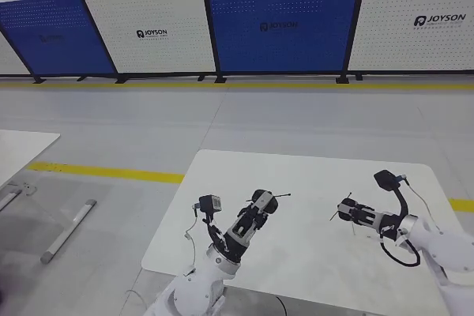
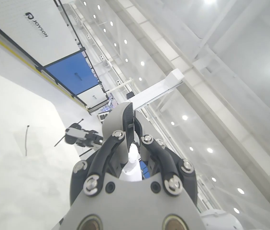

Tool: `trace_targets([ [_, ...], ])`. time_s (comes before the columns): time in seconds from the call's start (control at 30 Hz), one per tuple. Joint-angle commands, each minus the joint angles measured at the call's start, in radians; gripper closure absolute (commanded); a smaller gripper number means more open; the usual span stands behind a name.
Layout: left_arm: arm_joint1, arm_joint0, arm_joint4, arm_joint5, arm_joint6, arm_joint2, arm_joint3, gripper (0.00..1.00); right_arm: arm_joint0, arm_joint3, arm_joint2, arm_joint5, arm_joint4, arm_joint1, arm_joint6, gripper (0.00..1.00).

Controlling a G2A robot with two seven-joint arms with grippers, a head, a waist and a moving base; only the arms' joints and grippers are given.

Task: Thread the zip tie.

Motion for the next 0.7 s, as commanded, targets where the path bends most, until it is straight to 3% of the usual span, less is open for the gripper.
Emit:
trace_targets([
  [0.0,0.002,0.020,0.021,0.001,0.000,-0.009,-0.016,1.00,0.000,0.000,0.000,0.000,0.000,0.000,0.000,1.00],
  [0.13,0.001,0.026,0.081,0.004,0.036,-0.003,0.026,1.00,0.000,0.000,0.000,0.000,0.000,0.000,0.000,1.00],
  [0.23,-0.004,-0.002,0.126,0.059,0.064,0.017,0.064,1.00,0.000,0.000,0.000,0.000,0.000,0.000,0.000,1.00],
  [0.27,-0.006,-0.017,0.147,0.091,0.080,0.023,0.075,1.00,0.000,0.000,0.000,0.000,0.000,0.000,0.000,1.00],
  [0.37,-0.019,-0.099,0.227,0.246,0.128,0.066,0.127,1.00,0.000,0.000,0.000,0.000,0.000,0.000,0.000,1.00],
  [0.43,-0.029,-0.180,0.281,0.360,0.129,0.099,0.176,1.00,0.000,0.000,0.000,0.000,0.000,0.000,0.000,1.00],
  [0.67,-0.030,-0.191,0.290,0.373,0.133,0.104,0.182,1.00,0.000,0.000,0.000,0.000,0.000,0.000,0.000,1.00],
])
